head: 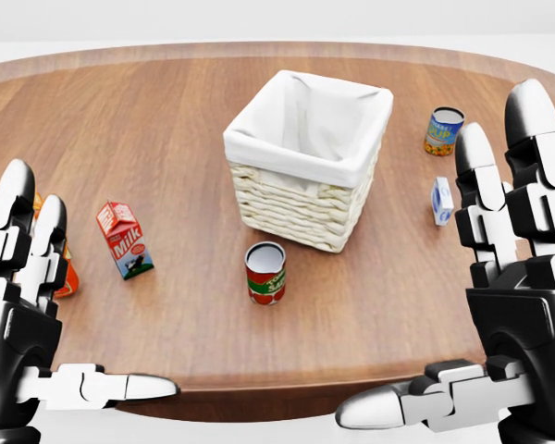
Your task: Pick the milk and place it in the basket.
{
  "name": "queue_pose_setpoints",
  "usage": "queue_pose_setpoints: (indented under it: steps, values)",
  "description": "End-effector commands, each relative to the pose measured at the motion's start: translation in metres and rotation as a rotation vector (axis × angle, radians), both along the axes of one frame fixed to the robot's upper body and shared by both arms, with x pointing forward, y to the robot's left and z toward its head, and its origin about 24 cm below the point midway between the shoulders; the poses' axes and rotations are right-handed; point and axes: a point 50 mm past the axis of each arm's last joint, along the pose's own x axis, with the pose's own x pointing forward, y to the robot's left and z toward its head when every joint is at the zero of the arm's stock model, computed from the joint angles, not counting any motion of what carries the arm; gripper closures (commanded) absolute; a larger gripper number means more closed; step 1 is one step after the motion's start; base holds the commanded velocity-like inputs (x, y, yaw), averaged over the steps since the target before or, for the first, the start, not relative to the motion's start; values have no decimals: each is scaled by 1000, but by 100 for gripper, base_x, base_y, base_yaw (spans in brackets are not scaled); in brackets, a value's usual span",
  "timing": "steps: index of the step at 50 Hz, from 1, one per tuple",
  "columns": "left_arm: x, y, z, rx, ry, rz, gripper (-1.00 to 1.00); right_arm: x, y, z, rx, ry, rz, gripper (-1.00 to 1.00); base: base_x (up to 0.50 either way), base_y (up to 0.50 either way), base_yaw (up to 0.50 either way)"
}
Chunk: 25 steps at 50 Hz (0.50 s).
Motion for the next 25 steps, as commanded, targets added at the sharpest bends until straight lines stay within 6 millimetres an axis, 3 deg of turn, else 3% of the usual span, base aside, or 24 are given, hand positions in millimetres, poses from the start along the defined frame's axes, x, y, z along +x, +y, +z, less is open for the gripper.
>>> queue_pose_setpoints:
  steps: [1,25]
  values:
    - [0,-1,-1,2,4,-2,-100,0,0,0,4,3,1,-100,50,0,0]
    - [0,-2,-3,6,16,-8,-100,-1,0,0,5,0,6,-100,37,0,0]
